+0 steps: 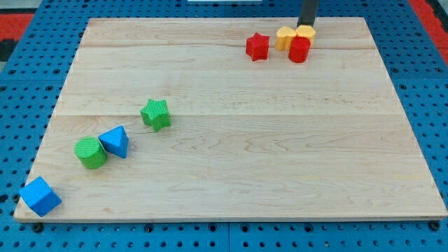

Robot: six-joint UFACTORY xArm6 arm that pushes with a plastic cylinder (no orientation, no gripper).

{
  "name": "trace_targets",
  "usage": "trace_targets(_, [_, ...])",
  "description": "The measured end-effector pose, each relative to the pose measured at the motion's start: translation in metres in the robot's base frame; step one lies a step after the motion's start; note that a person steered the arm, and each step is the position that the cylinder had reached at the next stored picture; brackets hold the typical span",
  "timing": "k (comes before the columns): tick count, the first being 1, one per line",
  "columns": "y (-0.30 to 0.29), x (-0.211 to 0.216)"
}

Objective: Push the blue cube a bit up

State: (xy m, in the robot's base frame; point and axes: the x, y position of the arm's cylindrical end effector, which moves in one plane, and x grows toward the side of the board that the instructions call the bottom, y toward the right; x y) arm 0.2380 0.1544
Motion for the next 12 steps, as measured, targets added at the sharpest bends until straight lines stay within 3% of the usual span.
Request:
trace_targets(1, [0.009,-0.003])
trace_targets(2, [0.069,0.018])
trace_targets(3, [0.071,0.102])
trace_targets(4, [0.054,0.224])
trace_targets(5, [-0.067,0.38])
trace_targets(6, [-0.067,0.38])
trace_targets(7, [-0.126,0.381])
trace_targets(8, [-0.249,0.381])
trace_targets(11, [-0.403,0.38])
trace_targets(12, [-0.404,0.38])
